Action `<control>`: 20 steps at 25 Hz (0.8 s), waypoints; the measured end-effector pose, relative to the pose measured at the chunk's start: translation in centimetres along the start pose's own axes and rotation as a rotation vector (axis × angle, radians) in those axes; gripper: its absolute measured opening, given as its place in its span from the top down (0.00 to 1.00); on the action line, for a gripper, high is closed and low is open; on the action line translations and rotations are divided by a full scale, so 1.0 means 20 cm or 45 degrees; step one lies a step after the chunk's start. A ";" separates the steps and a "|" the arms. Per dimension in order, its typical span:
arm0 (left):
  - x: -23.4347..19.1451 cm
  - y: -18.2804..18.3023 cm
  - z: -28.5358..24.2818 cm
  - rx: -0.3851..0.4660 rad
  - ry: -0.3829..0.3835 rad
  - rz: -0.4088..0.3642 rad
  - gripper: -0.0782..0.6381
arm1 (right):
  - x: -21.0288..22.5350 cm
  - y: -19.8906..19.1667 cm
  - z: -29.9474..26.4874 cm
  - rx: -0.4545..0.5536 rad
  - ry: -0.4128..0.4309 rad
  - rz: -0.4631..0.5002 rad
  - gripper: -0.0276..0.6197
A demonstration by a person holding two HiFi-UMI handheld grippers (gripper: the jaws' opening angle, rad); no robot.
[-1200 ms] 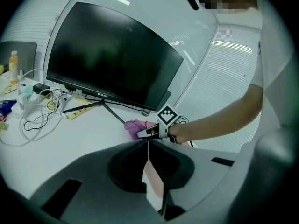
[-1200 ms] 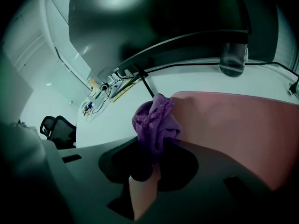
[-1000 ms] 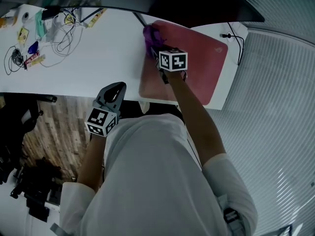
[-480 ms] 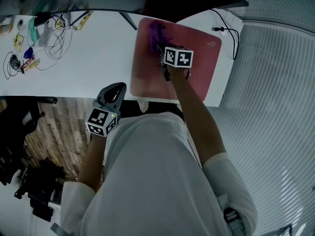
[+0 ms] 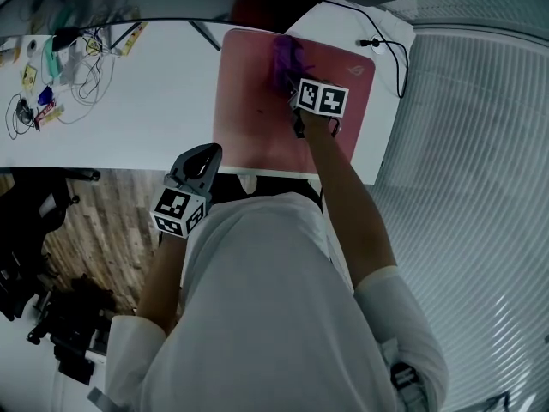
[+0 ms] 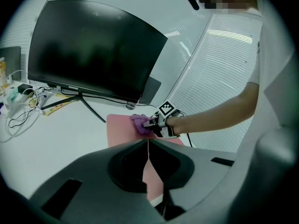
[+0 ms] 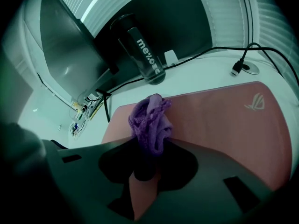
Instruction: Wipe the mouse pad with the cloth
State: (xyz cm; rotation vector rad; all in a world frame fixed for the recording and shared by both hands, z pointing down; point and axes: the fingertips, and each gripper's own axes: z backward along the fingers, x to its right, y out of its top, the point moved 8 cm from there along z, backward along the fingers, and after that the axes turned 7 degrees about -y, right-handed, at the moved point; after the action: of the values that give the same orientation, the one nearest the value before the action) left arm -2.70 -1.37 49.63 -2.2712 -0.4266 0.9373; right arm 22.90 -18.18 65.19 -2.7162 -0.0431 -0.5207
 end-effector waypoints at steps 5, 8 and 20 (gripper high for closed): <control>0.08 -0.02 -0.07 -0.007 0.008 0.001 0.86 | 0.15 0.00 0.05 0.009 -0.015 -0.029 0.78; 0.13 -0.02 -0.12 -0.009 0.005 0.003 0.86 | 0.24 0.01 0.10 0.016 -0.032 -0.045 0.78; 0.31 -0.03 -0.26 -0.022 0.021 -0.028 0.86 | 0.61 0.01 0.24 0.037 -0.108 -0.092 0.78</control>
State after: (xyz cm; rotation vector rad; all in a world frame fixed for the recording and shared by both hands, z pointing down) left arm 5.36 -0.04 49.66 -2.2839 -0.4531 0.9068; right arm 35.98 -17.15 65.35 -2.7149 -0.1699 -0.4214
